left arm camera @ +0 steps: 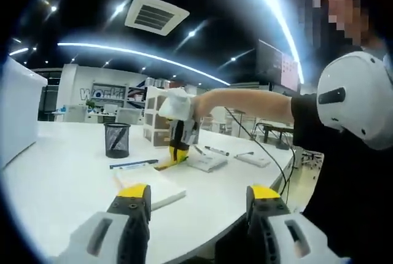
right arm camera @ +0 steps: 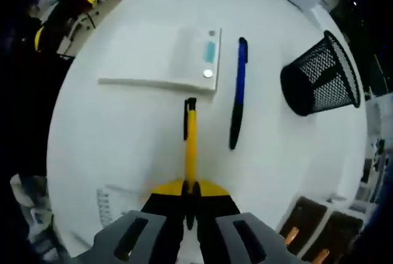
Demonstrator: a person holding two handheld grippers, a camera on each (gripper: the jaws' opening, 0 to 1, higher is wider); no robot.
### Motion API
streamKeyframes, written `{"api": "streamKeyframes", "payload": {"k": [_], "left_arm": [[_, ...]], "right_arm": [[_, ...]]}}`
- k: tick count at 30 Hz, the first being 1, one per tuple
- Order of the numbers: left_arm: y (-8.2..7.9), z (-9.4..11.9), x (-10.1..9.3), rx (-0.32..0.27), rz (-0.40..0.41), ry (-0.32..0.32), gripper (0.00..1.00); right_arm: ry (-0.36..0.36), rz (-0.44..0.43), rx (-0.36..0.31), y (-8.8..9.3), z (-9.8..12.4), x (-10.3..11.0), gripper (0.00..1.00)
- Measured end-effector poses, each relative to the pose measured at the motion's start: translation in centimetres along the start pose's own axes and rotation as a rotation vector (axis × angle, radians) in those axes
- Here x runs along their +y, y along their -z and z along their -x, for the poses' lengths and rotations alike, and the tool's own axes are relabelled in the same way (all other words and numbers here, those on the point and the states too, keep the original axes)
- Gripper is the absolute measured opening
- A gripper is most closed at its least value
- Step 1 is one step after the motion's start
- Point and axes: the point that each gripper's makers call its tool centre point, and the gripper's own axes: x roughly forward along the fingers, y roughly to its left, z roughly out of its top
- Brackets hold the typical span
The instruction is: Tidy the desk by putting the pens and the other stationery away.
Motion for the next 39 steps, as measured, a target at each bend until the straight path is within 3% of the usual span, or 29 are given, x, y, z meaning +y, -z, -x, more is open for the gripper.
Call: {"api": "streamKeyframes", "payload": {"k": [6,9,14,17,20,24,27,33,39], "left_arm": [[-0.6,-0.3,-0.1,-0.023,0.009,0.006,0.63],[-0.8,-0.6,0.0,-0.033,0.021,0.007,0.63],[-1.9,-0.6,0.8,-0.079,0.062,-0.011,0.63],[-2.9,-0.5,1.5,-0.119,0.090,-0.023,0.63],[-3.7,-0.6,2.2,-0.143,0.105,-0.035,0.62],[-5.0,-1.0,3.5,-0.180,0.123,-0.057,0.62],[-6.0,-1.5,4.0,-0.207,0.140,-0.050,0.61],[-7.9,-3.0,4.0,-0.248,0.152,-0.013,0.58],[-9.2,-4.4,3.3,-0.273,0.171,0.032,0.58]], "right_arm": [[0.063,-0.051,-0.069,-0.2,2.1,-0.7,0.04],[0.115,-0.077,-0.140,-0.7,3.6,-1.0,0.04],[0.170,-0.120,-0.291,-1.8,6.2,-0.7,0.04],[0.179,-0.176,-0.430,-2.7,8.4,0.3,0.04],[0.185,-0.210,-0.525,-3.2,9.9,1.1,0.04],[0.252,-0.262,-0.674,-3.8,12.4,1.6,0.04],[0.260,-0.313,-0.793,-4.4,14.0,2.7,0.04],[0.298,-0.347,-0.879,-4.1,14.9,4.7,0.04],[0.344,-0.404,-1.024,-3.8,16.7,6.1,0.04]]}}
